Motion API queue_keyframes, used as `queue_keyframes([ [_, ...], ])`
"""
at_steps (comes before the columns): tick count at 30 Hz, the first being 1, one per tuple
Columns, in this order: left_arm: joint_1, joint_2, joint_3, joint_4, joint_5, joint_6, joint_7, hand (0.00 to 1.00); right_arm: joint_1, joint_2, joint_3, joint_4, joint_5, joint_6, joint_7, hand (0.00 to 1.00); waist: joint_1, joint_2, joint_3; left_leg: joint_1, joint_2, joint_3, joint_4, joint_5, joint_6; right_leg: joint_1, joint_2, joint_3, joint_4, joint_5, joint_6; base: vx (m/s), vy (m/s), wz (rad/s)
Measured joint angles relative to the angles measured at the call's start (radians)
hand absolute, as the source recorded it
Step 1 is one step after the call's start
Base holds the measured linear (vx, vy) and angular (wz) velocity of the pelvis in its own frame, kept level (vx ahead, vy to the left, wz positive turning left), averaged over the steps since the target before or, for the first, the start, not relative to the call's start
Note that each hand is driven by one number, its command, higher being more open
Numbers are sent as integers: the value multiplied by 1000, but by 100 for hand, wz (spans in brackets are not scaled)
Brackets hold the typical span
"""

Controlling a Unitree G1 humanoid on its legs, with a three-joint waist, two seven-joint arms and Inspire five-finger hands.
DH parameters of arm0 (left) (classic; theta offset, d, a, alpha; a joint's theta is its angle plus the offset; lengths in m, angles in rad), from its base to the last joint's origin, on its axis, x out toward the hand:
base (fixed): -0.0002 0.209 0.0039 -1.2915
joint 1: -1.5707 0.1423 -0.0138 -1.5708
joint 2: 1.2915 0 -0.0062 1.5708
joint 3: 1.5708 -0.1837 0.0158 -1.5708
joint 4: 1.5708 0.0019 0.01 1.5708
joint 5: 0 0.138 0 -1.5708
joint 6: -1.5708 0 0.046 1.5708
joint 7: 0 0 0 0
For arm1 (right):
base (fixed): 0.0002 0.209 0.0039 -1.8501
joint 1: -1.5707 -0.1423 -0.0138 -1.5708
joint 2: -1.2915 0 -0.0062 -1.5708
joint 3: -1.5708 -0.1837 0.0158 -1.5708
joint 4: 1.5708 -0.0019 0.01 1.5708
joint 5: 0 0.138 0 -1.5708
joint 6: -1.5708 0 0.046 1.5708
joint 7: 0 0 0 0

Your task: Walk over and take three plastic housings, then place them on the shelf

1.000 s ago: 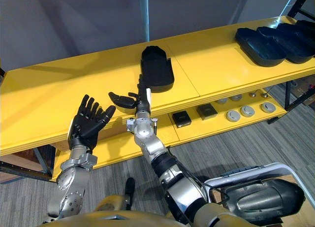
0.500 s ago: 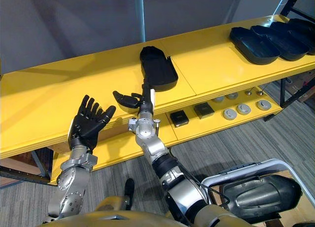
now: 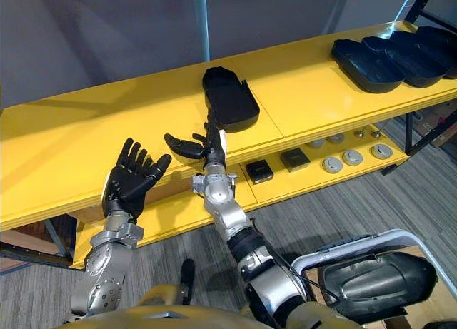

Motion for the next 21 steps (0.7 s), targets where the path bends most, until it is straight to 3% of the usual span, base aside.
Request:
queue_keyframes([
  [7, -1, 3, 17, -10, 67, -15, -51, 100, 158, -86, 75, -291, 27, 2, 165, 100, -9, -9, -5, 0, 2, 17, 0, -7, 1, -4, 6, 13, -11, 2, 2, 1, -1, -5],
  [12, -3, 38, 24, -70, 105, -86, -122, 100, 379, -156, -21, -510, 222, 4, 329, 100, -28, -53, -32, 9, 11, 74, 1, -22, 3, -24, 10, 71, -24, 11, 7, 35, -13, -30],
  [16, -3, 41, 32, -83, 53, -110, -188, 100, 514, -172, -140, -550, 225, 2, 336, 100, -59, -67, -42, 38, 18, 125, 0, -31, 3, -24, 16, 119, -30, 18, 8, 36, -18, -42],
  [21, -2, 44, 0, -84, 35, -110, -249, 100, 690, -165, -359, -564, 152, 2, 261, 100, -111, -66, -45, 60, 40, 231, 0, -61, -11, -66, 34, 228, -39, 32, -4, 9, -6, -66],
])
